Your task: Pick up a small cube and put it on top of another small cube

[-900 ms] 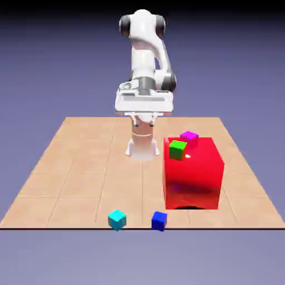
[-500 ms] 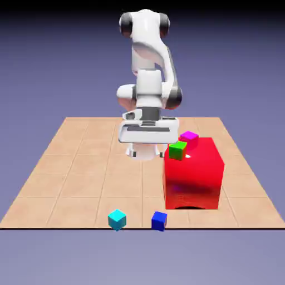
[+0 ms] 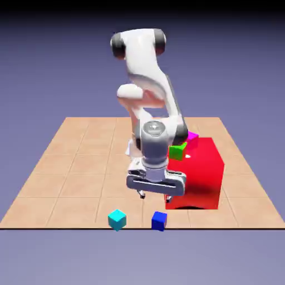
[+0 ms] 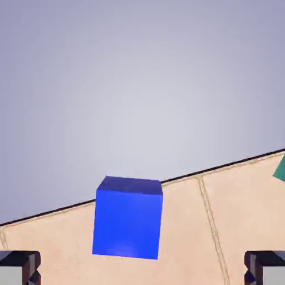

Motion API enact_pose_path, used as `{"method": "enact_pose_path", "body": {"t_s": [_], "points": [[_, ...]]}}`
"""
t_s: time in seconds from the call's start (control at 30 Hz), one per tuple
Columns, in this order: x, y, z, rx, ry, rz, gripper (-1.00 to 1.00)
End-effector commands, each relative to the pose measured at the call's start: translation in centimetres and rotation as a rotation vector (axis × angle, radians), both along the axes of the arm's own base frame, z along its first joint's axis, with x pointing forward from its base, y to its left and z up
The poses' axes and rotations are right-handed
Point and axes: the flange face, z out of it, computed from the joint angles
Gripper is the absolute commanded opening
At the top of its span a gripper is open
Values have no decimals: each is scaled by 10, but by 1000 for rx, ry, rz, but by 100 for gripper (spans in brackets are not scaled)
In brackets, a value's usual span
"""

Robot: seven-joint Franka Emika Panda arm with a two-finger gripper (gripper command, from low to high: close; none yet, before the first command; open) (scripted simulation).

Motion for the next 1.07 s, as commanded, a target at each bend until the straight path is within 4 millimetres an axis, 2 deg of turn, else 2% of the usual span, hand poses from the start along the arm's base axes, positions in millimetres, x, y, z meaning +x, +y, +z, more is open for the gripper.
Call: {"method": "enact_pose_path", "body": {"t_s": [0.0, 0.03, 0.1, 0.2, 0.23, 0.27, 0.3, 0.4, 0.43, 0.57, 0.73, 0.77, 0.87, 0.9, 0.93, 0.97, 1.03], "points": [[3, 1, -11, 7, 34, -15, 0], [5, 3, -21, 15, 67, -30, 0], [6, 3, -25, 18, 78, -35, 0], [-5, 7, -86, 18, 78, -35, 0], [-7, 8, -93, 18, 78, -35, 0], [-7, 8, -93, 18, 78, -35, -100], [-7, 8, -93, 18, 78, -35, -100], [5, 3, -32, 18, 78, -35, -100], [6, -9, -23, 15, 81, -75, -100], [2, -86, -4, 13, 86, -334, -100], [-15, -176, 27, 41, 70, -655, -100], [-15, -176, 27, 41, 70, -655, -100], [-21, -166, -33, 42, 70, -655, -100], [-23, -165, -42, 41, 70, -655, -100], [-23, -165, -42, 41, 70, -655, 100], [-23, -165, -42, 41, 70, -655, 100], [-17, -172, -2, 42, 70, -654, 100]]}}
